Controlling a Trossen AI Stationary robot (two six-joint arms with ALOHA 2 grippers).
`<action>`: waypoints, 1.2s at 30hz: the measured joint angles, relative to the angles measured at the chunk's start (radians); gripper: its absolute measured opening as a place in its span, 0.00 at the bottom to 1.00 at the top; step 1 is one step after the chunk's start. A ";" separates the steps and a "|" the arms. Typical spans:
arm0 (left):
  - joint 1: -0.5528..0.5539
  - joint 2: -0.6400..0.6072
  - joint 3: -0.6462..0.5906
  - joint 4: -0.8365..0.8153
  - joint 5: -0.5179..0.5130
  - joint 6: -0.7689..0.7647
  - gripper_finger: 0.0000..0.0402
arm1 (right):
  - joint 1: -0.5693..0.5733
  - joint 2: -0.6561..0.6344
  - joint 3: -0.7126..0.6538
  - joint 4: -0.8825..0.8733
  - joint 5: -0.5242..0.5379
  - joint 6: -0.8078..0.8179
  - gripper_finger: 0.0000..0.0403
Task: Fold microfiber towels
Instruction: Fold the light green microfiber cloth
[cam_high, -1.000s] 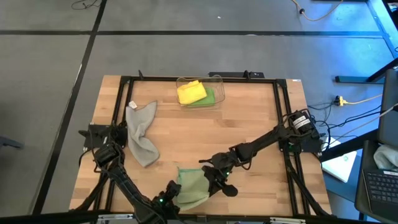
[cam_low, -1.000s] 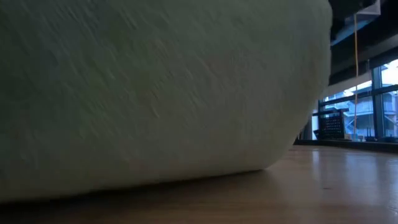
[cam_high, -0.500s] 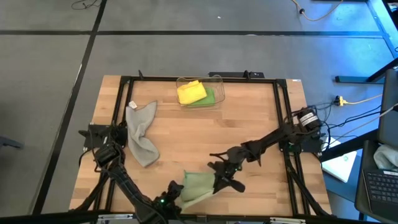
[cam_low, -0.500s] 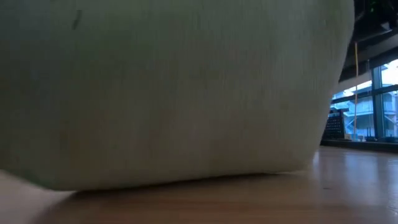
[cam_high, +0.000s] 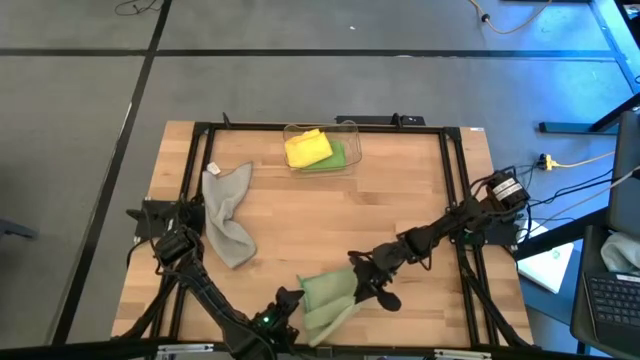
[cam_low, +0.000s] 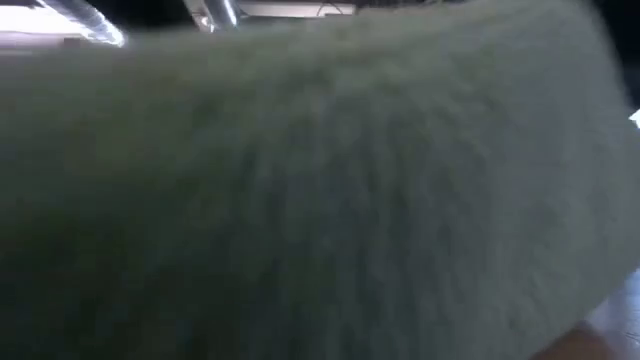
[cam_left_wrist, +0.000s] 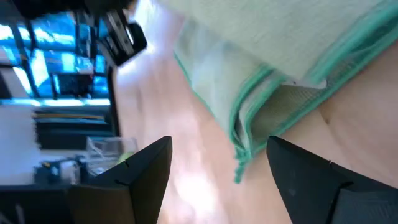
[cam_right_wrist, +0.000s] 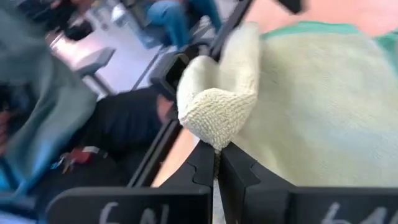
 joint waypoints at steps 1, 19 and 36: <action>0.000 0.000 0.000 0.007 -0.007 0.020 0.64 | 0.002 0.000 -0.014 0.020 0.020 0.017 0.02; 0.050 0.000 0.000 0.089 -0.129 0.307 0.64 | 0.031 0.001 -0.159 0.358 -0.010 0.001 0.02; 0.163 0.000 0.000 0.130 -0.106 0.239 0.64 | 0.038 -0.008 -0.163 0.335 0.056 -0.087 0.02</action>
